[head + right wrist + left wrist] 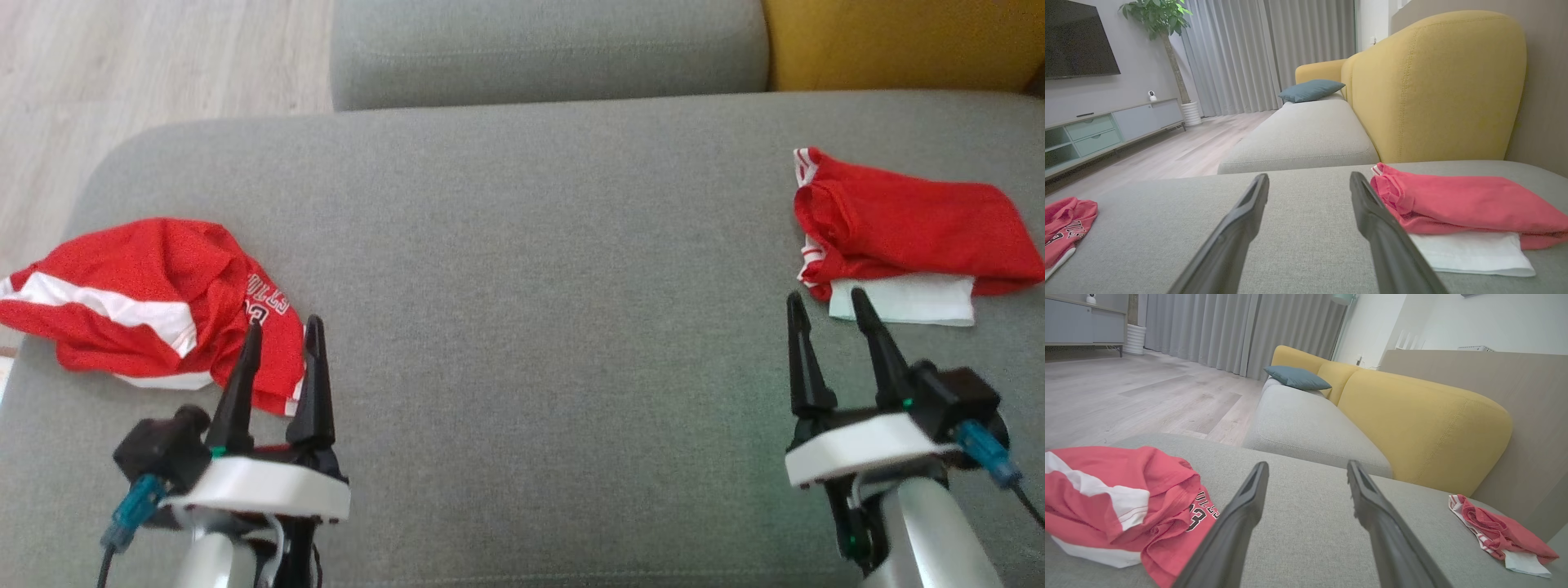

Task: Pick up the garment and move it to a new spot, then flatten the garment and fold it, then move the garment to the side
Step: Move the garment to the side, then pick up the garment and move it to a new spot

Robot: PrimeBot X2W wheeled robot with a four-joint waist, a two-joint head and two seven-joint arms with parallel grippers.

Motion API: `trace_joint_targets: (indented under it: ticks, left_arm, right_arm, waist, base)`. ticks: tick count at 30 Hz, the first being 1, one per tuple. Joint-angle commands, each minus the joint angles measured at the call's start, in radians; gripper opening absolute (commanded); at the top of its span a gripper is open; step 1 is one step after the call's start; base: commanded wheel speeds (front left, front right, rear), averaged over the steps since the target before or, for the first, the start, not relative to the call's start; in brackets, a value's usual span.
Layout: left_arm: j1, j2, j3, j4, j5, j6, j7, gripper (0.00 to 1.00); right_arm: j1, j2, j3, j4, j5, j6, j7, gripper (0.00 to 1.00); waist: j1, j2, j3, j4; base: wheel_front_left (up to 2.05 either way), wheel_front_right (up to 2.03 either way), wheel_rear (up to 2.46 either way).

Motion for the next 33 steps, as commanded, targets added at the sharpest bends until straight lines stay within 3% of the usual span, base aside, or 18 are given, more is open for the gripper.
trace_joint_targets:
  ticks: [1,33]
  left_arm:
    - [-0.018,0.011,0.030,-0.033,0.003,-0.002,-0.005,1.00]
    - [-0.004,0.011,0.026,-0.040,-0.007,0.016,-0.005,1.00]
  right_arm:
    - [-0.008,0.003,0.021,-0.045,0.009,-0.001,-0.013,1.00]
    - [0.022,0.003,0.017,-0.077,0.042,-0.001,-0.014,1.00]
  waist:
    - [0.0001,-0.0001,-0.015,-0.004]
    - [0.0001,-0.0001,-0.024,-0.025]
  base:
    - [0.00,0.00,0.00]
    - [0.00,0.00,0.00]
